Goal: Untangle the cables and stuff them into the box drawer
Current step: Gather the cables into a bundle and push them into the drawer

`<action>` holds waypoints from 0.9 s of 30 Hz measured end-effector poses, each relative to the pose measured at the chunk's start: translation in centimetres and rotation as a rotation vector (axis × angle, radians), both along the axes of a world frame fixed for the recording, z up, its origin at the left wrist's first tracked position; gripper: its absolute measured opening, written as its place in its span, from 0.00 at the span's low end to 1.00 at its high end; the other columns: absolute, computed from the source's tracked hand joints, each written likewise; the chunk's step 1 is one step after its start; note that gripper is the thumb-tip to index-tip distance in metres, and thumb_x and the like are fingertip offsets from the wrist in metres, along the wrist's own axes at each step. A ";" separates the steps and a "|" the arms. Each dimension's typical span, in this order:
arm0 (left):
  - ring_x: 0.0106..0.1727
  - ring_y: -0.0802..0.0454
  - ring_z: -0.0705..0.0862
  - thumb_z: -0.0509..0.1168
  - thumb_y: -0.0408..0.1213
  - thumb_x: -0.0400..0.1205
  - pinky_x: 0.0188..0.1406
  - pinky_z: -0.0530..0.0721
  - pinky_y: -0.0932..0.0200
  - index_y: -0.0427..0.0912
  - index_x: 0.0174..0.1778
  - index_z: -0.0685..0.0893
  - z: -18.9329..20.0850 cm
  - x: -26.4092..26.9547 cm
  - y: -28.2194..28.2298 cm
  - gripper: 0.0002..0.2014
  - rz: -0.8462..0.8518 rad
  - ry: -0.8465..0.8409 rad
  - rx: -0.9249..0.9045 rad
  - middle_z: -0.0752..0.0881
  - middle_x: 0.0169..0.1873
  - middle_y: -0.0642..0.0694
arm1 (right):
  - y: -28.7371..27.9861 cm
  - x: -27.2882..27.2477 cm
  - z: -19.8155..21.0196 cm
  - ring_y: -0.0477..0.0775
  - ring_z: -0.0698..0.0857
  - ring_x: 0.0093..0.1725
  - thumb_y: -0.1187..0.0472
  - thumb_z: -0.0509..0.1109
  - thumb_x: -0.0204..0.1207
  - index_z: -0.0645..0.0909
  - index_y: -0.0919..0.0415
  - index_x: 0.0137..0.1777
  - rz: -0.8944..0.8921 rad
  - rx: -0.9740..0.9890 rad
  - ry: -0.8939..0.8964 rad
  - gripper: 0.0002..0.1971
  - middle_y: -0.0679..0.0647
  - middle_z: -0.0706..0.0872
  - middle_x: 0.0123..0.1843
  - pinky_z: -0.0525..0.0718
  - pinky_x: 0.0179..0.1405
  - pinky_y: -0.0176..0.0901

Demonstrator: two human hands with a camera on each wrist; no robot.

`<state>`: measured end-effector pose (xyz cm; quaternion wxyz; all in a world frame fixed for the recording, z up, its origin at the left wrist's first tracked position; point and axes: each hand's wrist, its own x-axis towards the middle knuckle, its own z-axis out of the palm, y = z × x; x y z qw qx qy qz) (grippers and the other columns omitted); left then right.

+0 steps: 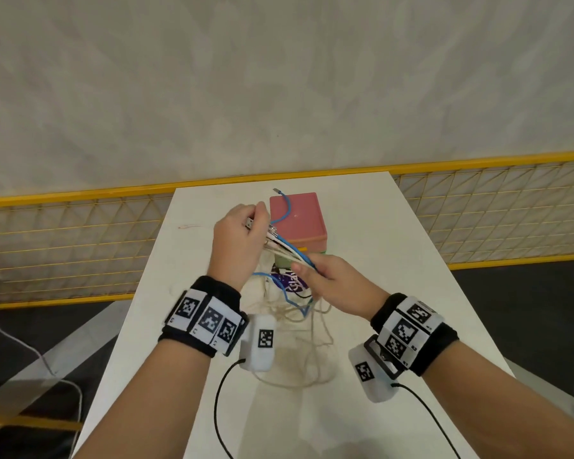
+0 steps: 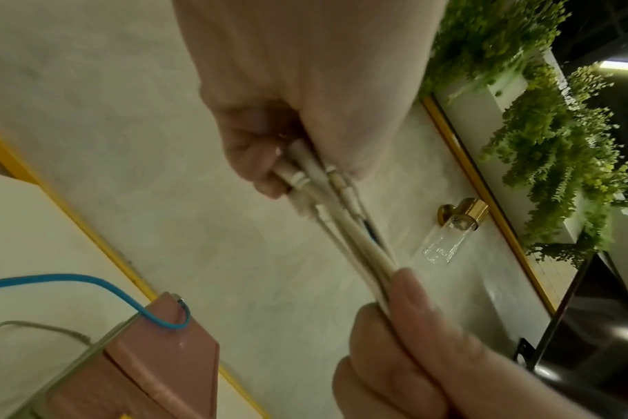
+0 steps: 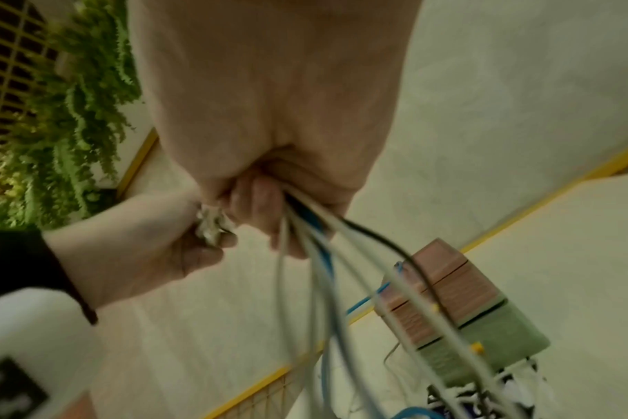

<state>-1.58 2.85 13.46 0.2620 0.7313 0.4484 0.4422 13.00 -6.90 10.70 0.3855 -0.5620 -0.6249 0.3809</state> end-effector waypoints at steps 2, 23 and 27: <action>0.48 0.48 0.80 0.61 0.42 0.86 0.52 0.79 0.46 0.41 0.43 0.84 -0.6 0.1 -0.3 0.11 0.090 0.176 0.157 0.84 0.47 0.44 | 0.0 0.0 0.3 0.44 0.66 0.26 0.54 0.58 0.85 0.73 0.66 0.37 -0.041 0.030 -0.089 0.18 0.44 0.67 0.26 0.66 0.29 0.37; 0.21 0.45 0.71 0.60 0.44 0.85 0.26 0.70 0.51 0.52 0.50 0.80 -1.0 -0.6 1.6 0.04 0.030 -0.058 0.038 0.73 0.16 0.50 | -1.4 4.5 2.7 0.34 0.76 0.28 0.60 0.57 0.86 0.69 0.15 0.41 0.064 0.052 -0.353 0.29 0.22 0.79 0.30 0.72 0.32 0.25; 0.45 0.42 0.86 0.55 0.47 0.88 0.47 0.83 0.50 0.45 0.55 0.83 -2.7 -0.3 1.7 0.14 0.039 0.076 -0.120 0.87 0.40 0.45 | -1.1 4.4 2.9 0.37 0.75 0.27 0.61 0.54 0.86 0.70 0.31 0.40 0.030 0.102 -0.451 0.20 0.37 0.77 0.27 0.70 0.29 0.27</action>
